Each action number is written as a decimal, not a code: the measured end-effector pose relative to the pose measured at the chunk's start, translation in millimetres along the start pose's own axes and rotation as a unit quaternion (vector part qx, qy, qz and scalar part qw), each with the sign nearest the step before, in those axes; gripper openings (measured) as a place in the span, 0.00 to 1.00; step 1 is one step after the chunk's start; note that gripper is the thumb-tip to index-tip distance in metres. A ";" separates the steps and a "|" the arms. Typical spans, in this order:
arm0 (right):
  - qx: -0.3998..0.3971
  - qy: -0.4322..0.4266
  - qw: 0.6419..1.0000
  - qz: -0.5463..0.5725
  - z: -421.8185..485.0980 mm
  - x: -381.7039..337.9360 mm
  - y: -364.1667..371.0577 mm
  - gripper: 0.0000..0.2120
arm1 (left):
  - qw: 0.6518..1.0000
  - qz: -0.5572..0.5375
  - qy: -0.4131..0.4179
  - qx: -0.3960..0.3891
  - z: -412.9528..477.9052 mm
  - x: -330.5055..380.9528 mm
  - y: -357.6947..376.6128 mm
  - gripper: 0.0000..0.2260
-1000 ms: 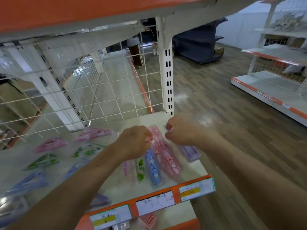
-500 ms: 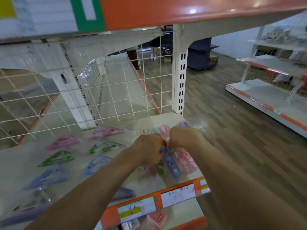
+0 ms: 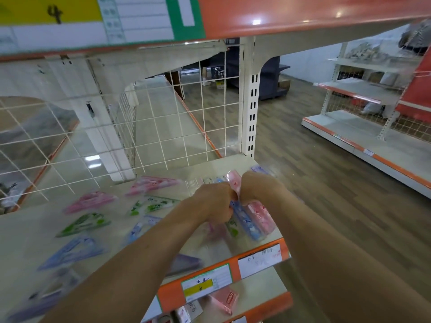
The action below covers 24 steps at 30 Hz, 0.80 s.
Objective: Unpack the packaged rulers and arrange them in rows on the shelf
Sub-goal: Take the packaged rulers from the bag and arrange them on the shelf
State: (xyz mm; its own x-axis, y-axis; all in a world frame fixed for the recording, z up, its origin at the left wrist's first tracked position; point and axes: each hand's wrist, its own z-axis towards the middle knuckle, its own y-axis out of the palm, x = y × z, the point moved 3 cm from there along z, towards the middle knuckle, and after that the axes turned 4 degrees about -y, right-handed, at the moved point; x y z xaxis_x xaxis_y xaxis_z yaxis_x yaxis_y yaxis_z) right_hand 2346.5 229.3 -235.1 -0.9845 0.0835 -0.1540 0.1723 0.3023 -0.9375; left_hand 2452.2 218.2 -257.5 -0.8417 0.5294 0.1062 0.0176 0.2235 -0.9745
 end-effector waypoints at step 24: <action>0.079 0.077 0.977 0.181 5.7 3.2 13.2 0.21 | 0.999 -0.037 -0.008 -0.037 -0.9 -1.2 -3.0 0.20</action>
State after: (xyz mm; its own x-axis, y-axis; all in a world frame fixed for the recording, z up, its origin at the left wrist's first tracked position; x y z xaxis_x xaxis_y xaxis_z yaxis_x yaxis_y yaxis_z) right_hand 2345.4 228.2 -249.8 -0.8411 0.3042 -0.4472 0.4897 0.0773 -0.8685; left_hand 2453.6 217.6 -254.6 -0.8506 0.4965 0.1732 -0.0047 0.3221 -0.9467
